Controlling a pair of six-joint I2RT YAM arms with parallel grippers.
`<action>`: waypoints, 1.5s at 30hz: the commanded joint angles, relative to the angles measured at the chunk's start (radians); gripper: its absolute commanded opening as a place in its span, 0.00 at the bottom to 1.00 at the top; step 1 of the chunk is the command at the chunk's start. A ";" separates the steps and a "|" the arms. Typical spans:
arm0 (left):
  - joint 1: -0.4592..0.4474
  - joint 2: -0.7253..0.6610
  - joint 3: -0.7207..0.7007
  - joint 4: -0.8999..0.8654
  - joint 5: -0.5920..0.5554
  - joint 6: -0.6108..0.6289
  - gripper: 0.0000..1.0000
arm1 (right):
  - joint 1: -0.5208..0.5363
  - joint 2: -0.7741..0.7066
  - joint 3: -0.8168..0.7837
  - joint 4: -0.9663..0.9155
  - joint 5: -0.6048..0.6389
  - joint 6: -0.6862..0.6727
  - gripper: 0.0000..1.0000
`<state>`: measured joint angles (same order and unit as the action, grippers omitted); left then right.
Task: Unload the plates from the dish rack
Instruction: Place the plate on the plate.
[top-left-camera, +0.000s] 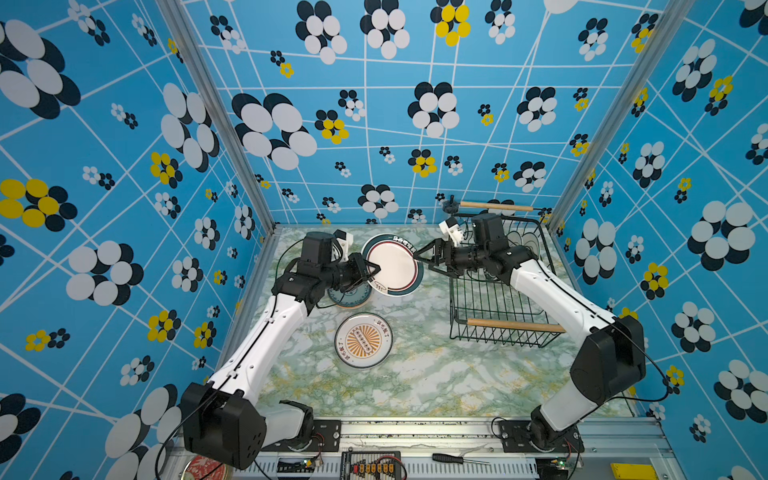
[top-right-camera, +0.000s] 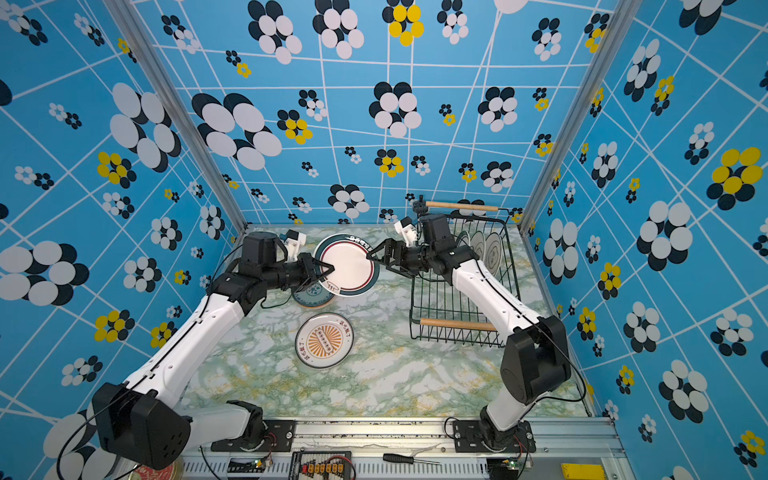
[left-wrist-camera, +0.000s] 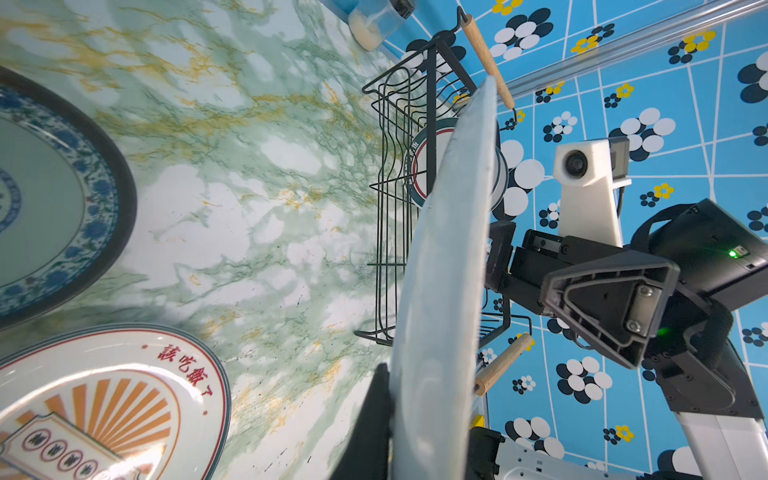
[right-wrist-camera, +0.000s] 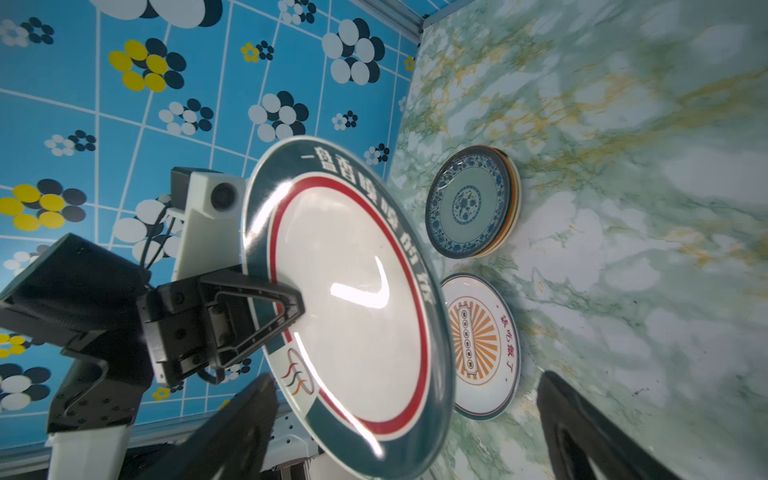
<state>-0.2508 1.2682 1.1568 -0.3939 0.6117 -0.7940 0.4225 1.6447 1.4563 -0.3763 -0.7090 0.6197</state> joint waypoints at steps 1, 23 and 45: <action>0.032 -0.072 -0.011 -0.145 -0.039 0.006 0.00 | 0.002 -0.046 0.082 -0.283 0.225 -0.175 0.99; 0.092 -0.287 -0.199 -0.462 -0.271 0.035 0.00 | 0.002 -0.126 0.161 -0.679 1.003 -0.310 0.99; 0.083 -0.345 -0.475 -0.363 -0.295 0.009 0.00 | 0.002 -0.145 0.061 -0.684 1.005 -0.285 0.99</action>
<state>-0.1642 0.9451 0.7048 -0.8093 0.3130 -0.7761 0.4232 1.5211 1.5314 -1.0409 0.2836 0.3256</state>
